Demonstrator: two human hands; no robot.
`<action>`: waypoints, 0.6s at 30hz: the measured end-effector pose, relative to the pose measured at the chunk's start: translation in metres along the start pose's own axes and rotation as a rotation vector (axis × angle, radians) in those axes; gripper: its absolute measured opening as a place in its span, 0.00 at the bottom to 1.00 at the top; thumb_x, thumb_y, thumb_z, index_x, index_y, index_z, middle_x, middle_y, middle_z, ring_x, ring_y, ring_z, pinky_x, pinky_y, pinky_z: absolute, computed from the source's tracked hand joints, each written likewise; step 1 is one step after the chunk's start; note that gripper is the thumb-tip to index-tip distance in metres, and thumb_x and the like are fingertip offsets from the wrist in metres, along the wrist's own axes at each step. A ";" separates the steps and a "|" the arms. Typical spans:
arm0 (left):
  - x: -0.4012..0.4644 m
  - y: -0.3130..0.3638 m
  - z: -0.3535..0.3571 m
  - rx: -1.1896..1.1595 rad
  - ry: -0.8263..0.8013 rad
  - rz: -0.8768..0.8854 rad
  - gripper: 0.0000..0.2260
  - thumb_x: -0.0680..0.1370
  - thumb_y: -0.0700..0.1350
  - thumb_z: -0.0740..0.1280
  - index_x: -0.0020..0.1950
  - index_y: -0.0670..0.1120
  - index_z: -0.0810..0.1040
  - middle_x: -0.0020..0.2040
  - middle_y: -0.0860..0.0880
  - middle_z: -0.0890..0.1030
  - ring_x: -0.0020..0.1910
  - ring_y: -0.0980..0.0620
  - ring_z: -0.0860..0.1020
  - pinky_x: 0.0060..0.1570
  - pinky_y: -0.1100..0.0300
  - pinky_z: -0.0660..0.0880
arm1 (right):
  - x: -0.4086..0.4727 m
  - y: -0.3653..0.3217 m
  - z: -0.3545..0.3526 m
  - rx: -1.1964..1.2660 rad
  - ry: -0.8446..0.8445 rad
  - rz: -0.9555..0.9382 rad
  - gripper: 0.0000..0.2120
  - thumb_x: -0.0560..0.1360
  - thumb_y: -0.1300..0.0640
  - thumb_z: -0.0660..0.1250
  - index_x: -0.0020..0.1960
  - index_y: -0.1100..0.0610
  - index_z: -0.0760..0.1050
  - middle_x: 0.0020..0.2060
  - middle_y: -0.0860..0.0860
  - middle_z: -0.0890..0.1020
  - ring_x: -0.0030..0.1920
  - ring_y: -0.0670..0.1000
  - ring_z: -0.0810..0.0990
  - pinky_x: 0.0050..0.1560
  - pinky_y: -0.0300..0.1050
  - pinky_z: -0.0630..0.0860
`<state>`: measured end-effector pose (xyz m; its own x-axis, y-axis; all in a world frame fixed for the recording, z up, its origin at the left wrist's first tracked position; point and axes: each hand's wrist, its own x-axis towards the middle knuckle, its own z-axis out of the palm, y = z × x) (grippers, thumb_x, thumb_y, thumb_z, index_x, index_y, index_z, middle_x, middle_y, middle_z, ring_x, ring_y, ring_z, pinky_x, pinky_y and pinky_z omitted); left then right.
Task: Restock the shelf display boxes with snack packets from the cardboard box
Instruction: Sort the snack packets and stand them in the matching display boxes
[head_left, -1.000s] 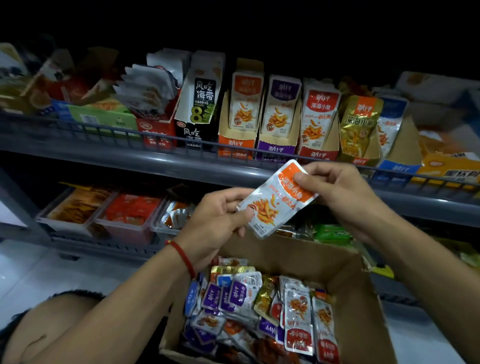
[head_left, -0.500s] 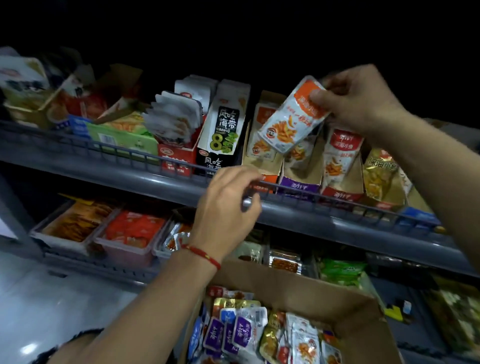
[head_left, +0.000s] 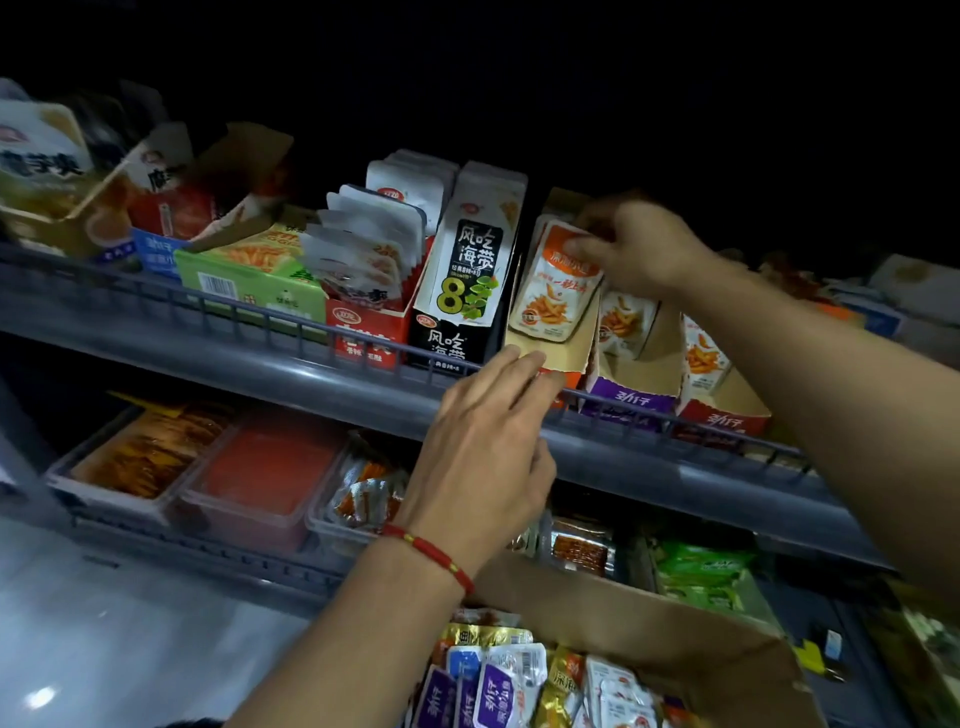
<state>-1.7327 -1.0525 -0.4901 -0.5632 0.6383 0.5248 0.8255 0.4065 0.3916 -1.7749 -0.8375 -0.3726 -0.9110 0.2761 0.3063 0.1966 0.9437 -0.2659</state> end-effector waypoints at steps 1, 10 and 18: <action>0.000 -0.001 0.000 -0.001 0.002 -0.005 0.25 0.78 0.42 0.67 0.75 0.50 0.68 0.77 0.51 0.66 0.79 0.52 0.59 0.76 0.53 0.52 | 0.001 -0.001 0.002 -0.009 -0.006 -0.005 0.18 0.83 0.50 0.64 0.71 0.54 0.71 0.62 0.54 0.78 0.55 0.50 0.77 0.48 0.38 0.71; -0.001 0.001 -0.002 -0.013 -0.018 -0.012 0.25 0.79 0.44 0.67 0.75 0.51 0.67 0.79 0.51 0.64 0.80 0.53 0.56 0.75 0.55 0.47 | 0.013 -0.003 0.014 -0.203 0.081 0.023 0.18 0.82 0.51 0.65 0.70 0.51 0.71 0.60 0.56 0.80 0.58 0.58 0.80 0.56 0.57 0.80; -0.001 0.002 -0.001 -0.037 -0.014 -0.011 0.26 0.78 0.43 0.67 0.75 0.51 0.68 0.79 0.51 0.64 0.80 0.52 0.56 0.76 0.52 0.53 | 0.014 -0.006 0.022 -0.276 0.147 0.028 0.13 0.81 0.49 0.66 0.60 0.57 0.75 0.49 0.58 0.81 0.49 0.60 0.81 0.50 0.59 0.79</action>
<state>-1.7304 -1.0533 -0.4894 -0.5712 0.6432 0.5099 0.8174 0.3891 0.4248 -1.7967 -0.8431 -0.3872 -0.8455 0.3070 0.4370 0.3302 0.9436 -0.0240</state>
